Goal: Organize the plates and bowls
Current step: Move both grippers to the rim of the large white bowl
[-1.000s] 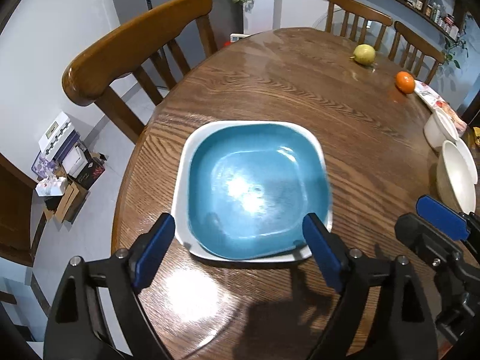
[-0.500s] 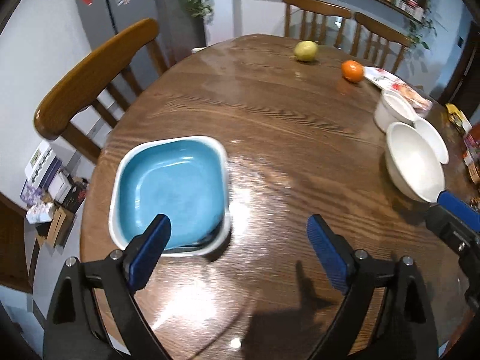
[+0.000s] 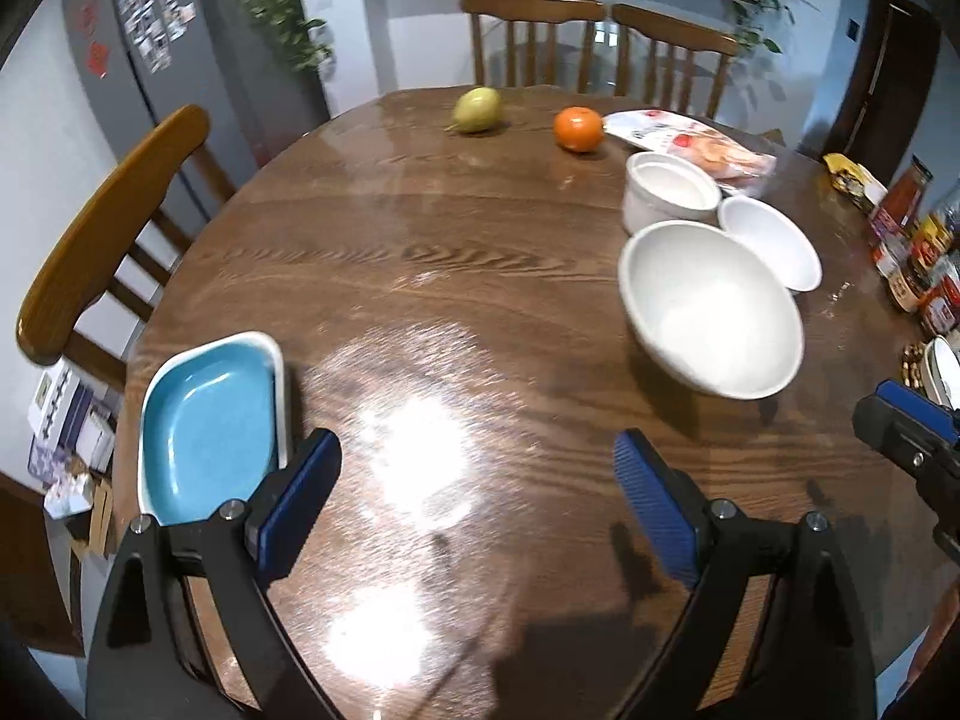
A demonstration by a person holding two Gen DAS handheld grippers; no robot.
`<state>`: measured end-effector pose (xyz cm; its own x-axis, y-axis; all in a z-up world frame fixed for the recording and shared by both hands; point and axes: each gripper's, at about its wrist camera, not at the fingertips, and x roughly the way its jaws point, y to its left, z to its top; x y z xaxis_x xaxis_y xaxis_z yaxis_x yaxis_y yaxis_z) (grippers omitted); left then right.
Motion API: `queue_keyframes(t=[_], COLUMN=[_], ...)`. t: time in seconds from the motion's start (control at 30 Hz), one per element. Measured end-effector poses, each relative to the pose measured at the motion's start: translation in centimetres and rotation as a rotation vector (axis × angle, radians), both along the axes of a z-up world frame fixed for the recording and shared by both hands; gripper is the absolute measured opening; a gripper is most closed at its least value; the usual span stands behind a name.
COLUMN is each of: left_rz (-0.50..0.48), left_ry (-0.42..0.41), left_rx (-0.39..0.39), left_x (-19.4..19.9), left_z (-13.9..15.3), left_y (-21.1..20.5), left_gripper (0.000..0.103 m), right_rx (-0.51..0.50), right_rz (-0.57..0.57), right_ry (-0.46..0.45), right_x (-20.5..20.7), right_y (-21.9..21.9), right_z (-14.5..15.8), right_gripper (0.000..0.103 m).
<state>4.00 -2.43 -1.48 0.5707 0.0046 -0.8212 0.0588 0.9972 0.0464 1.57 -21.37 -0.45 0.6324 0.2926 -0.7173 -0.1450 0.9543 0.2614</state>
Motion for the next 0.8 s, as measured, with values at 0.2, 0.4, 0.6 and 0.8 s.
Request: queue_keyframes(t=[0.2, 0.4, 0.6, 0.8], left_rz=[-0.050, -0.078, -0.092, -0.102], left_ry=[-0.008, -0.018, 0.021, 0.057], left_rx=[0.005, 0.012, 0.022, 0.014], left_x=[1.1, 3.0, 5.4, 6.9], left_z=[0.3, 0.2, -1.6, -3.1], left_y=[-2.5, -4.5, -5.9, -6.4], left_gripper=[0.092, 0.092, 0.092, 0.092], right_rx=[-0.010, -0.023, 0.003, 0.043], right_rz=[-0.067, -0.086, -0.095, -0.108], right_ry=[0.003, 0.015, 0.071, 0.102], right_x=[0.4, 1.9, 4.4, 5.8], right_y=[-3.1, -4.6, -4.7, -4.4], right_z=[0.3, 0.0, -1.8, -3.2], right_gripper=[0.046, 0.046, 0.046, 0.046])
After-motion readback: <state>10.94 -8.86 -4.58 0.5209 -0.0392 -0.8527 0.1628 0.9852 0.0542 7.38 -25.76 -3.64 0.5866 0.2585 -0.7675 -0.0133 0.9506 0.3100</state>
